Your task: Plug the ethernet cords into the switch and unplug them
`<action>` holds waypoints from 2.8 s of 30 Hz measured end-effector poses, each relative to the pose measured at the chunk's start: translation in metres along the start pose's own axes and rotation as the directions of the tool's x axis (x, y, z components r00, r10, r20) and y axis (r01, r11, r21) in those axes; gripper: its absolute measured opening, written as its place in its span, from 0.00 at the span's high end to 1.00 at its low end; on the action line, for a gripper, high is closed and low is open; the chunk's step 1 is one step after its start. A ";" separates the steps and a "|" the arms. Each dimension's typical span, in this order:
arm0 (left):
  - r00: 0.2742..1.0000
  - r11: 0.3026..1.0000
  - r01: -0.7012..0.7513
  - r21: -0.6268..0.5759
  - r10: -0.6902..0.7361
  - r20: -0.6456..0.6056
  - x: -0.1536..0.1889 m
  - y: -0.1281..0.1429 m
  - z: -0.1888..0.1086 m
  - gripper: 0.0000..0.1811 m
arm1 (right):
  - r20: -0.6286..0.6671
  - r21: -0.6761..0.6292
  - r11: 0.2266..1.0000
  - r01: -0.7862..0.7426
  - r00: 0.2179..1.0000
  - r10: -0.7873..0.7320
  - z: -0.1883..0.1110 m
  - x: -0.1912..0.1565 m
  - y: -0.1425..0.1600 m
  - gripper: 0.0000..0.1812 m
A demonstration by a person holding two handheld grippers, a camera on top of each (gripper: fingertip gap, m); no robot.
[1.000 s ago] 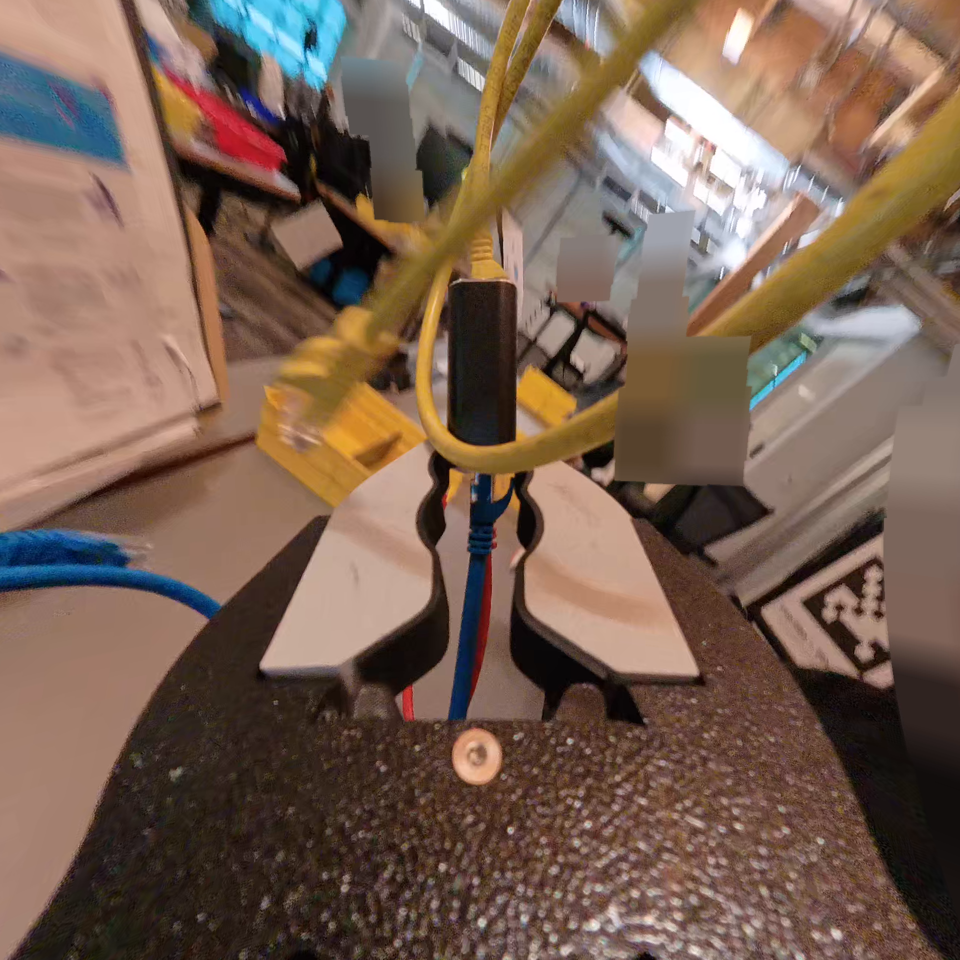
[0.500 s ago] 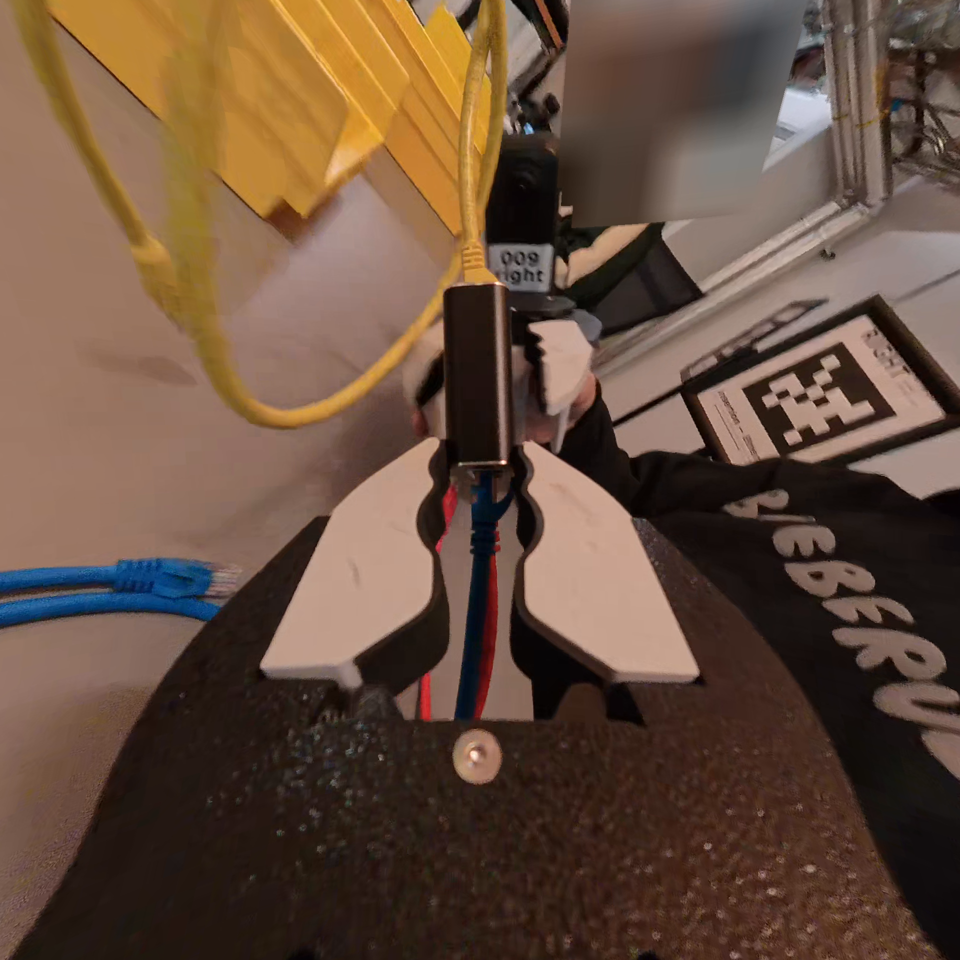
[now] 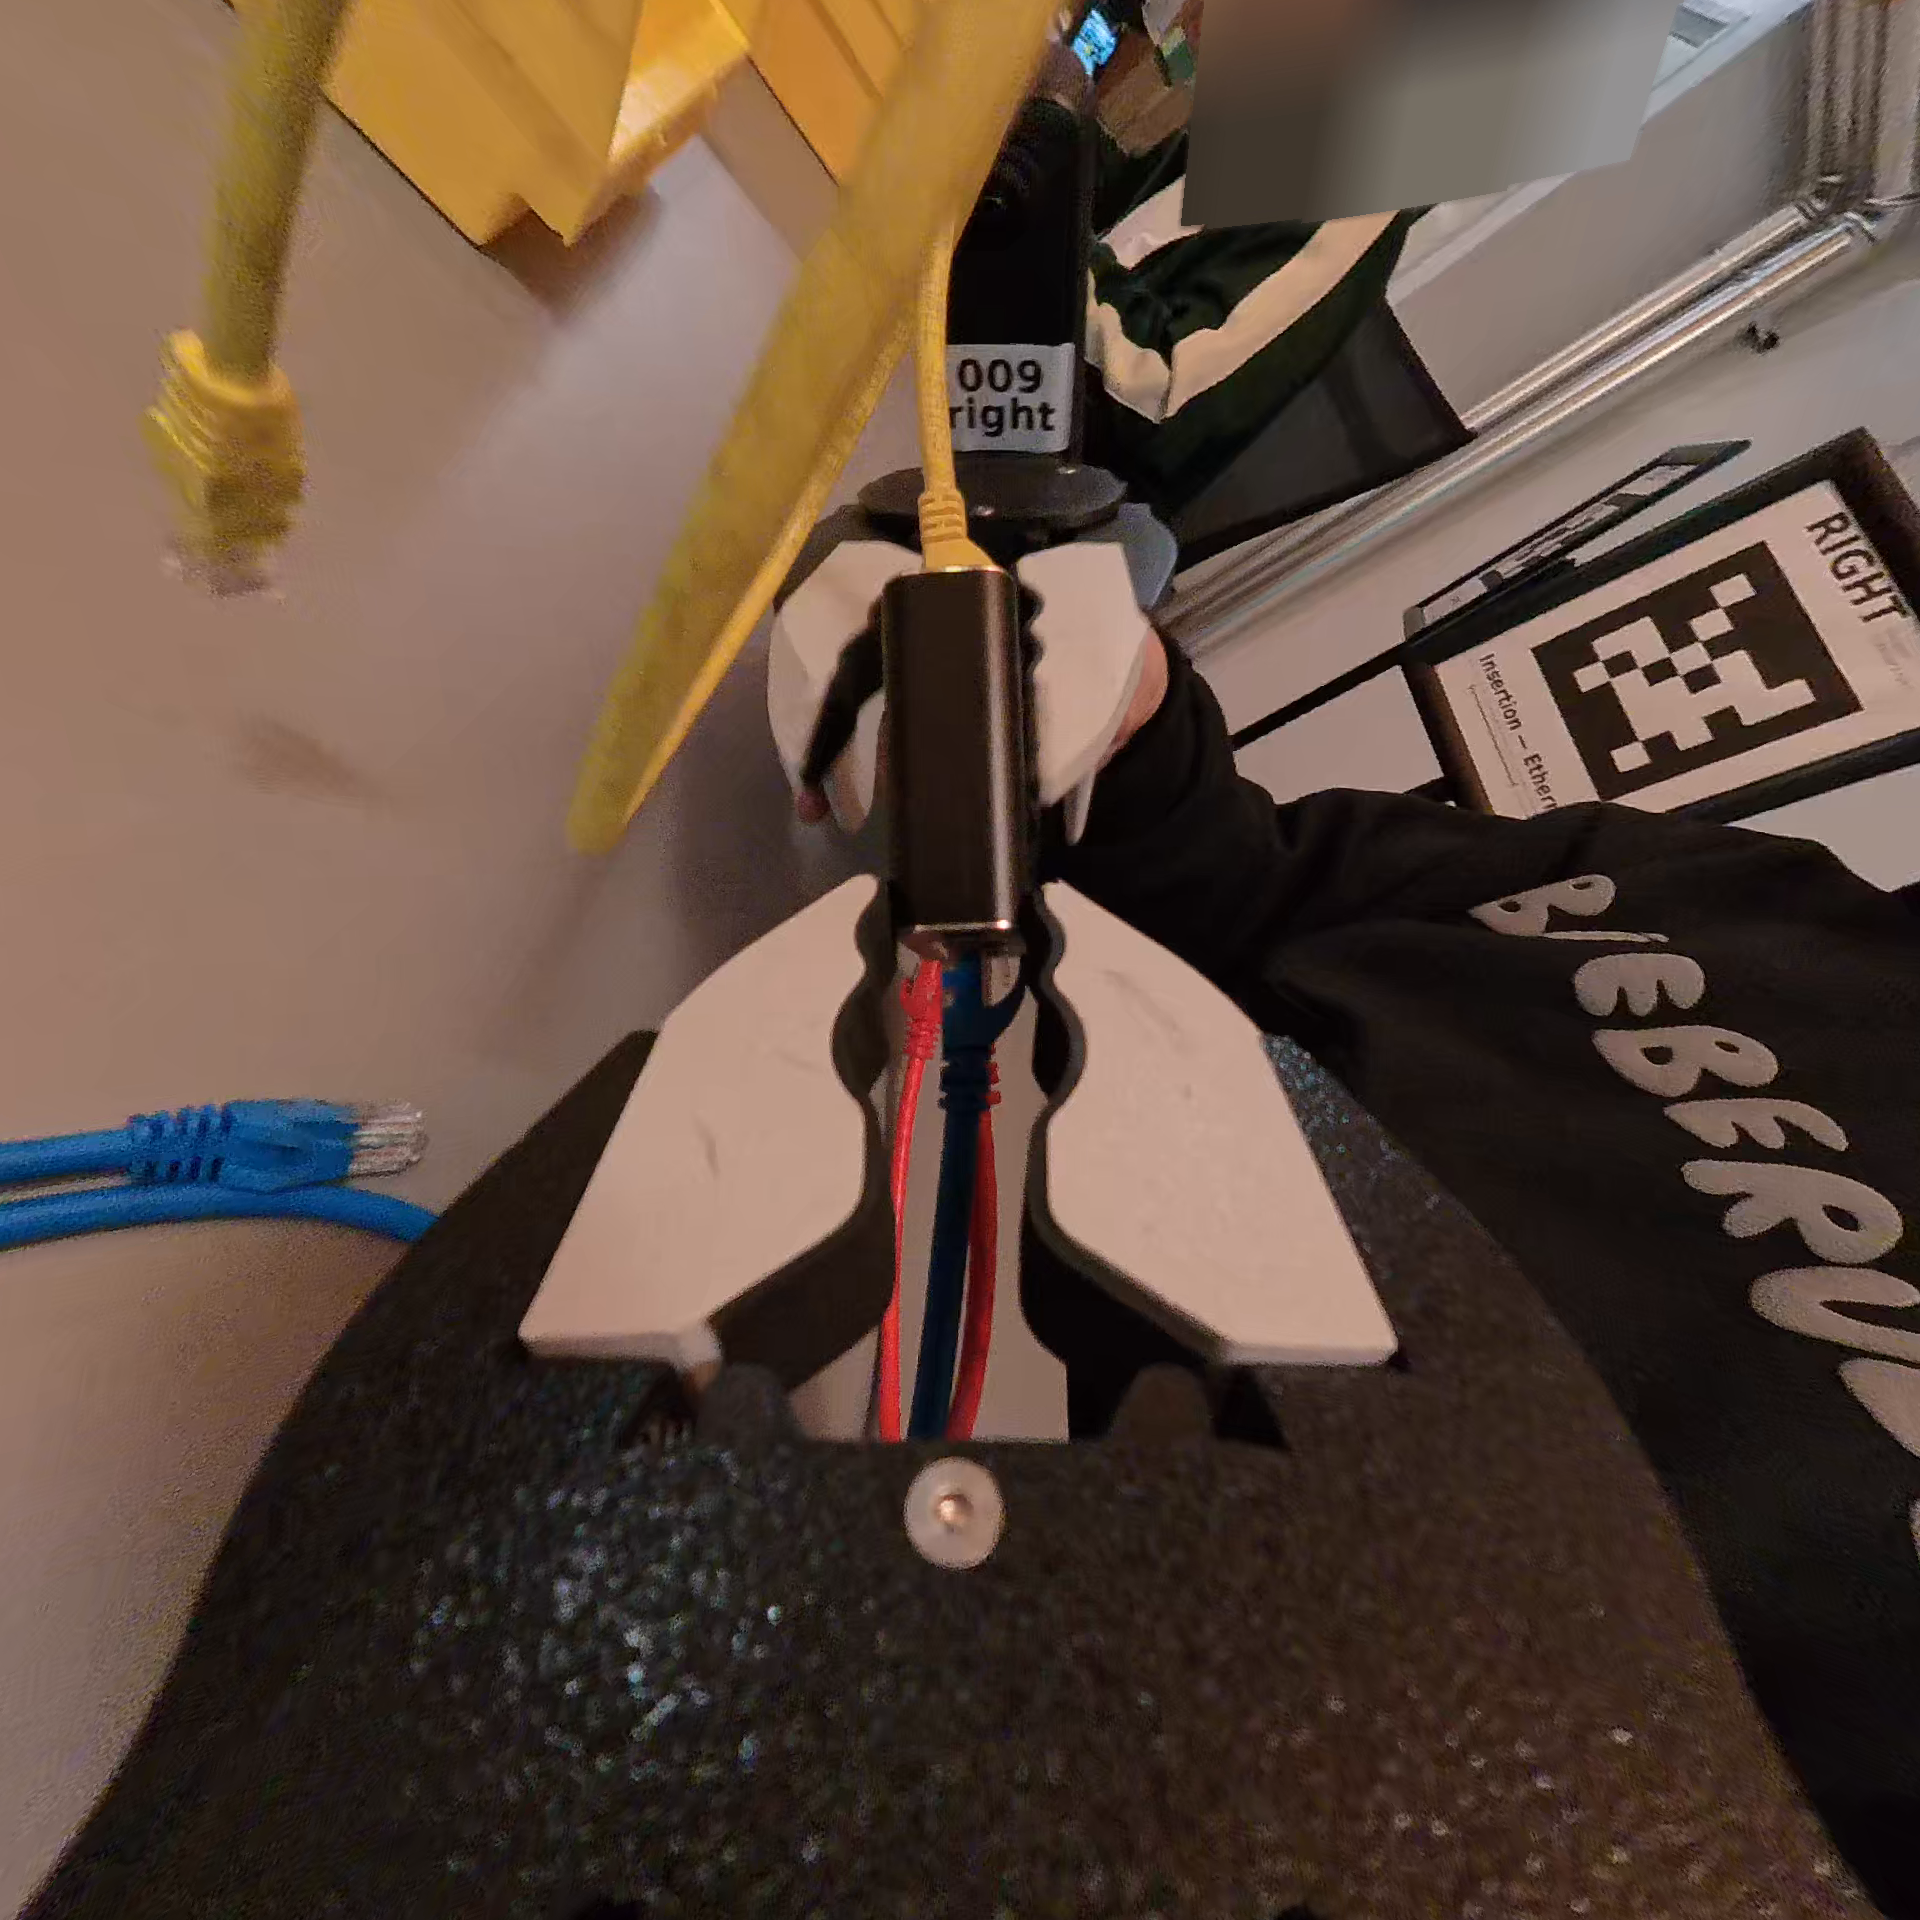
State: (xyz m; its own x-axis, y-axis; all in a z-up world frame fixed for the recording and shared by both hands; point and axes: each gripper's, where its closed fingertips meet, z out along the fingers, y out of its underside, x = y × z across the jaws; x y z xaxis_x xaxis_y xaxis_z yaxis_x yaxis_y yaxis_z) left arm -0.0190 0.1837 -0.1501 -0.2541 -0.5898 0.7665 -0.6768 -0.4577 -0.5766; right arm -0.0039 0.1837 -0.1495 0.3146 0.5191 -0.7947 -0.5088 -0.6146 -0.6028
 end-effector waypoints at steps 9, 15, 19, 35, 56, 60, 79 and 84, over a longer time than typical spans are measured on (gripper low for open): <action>0.812 0.906 -0.408 0.108 0.307 0.496 -0.027 -0.040 -0.025 0.78 | 0.028 0.292 0.931 -0.220 0.975 0.222 -0.012 0.023 -0.024 0.87; 0.504 0.745 -0.667 -0.025 0.475 0.721 0.031 -0.043 -0.013 0.59 | 0.075 0.464 0.821 -0.334 0.938 0.340 -0.020 0.033 -0.036 0.87; 0.368 0.723 -0.683 -0.105 0.465 0.805 0.019 -0.026 0.006 0.56 | 0.066 0.454 0.828 -0.331 0.939 0.339 -0.012 0.026 -0.032 0.87; 0.272 0.411 -0.911 -0.021 0.639 0.719 0.001 -0.016 -0.001 0.66 | 0.220 0.332 0.841 -0.427 0.902 0.371 0.011 -0.019 -0.017 0.87; 0.353 0.439 -0.892 0.107 0.529 0.772 -0.004 -0.014 -0.035 0.66 | -0.116 0.207 0.975 -0.081 0.987 0.107 0.006 -0.043 0.001 0.70; 0.325 0.523 -0.851 0.039 0.468 0.822 -0.026 -0.010 -0.047 0.66 | -0.247 0.064 0.962 0.267 0.938 -0.243 0.018 -0.082 0.018 0.68; 0.337 0.431 -0.900 0.070 0.583 0.740 -0.002 -0.002 -0.035 0.66 | -0.058 0.530 0.824 -0.200 0.961 0.270 0.018 -0.011 -0.026 0.85; 0.340 0.446 -0.892 0.071 0.562 0.754 -0.005 -0.003 -0.037 0.66 | 0.020 0.578 0.782 -0.234 0.962 0.274 0.020 -0.015 -0.030 0.93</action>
State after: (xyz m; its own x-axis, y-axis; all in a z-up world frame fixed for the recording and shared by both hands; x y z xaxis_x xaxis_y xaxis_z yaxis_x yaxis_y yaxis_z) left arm -0.0412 0.2127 -0.1415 0.0543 -0.9596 -0.2762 -0.0263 0.2751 -0.9610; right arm -0.0099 0.2064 -0.1185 0.1474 0.3426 -0.9278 -0.9346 -0.2587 -0.2440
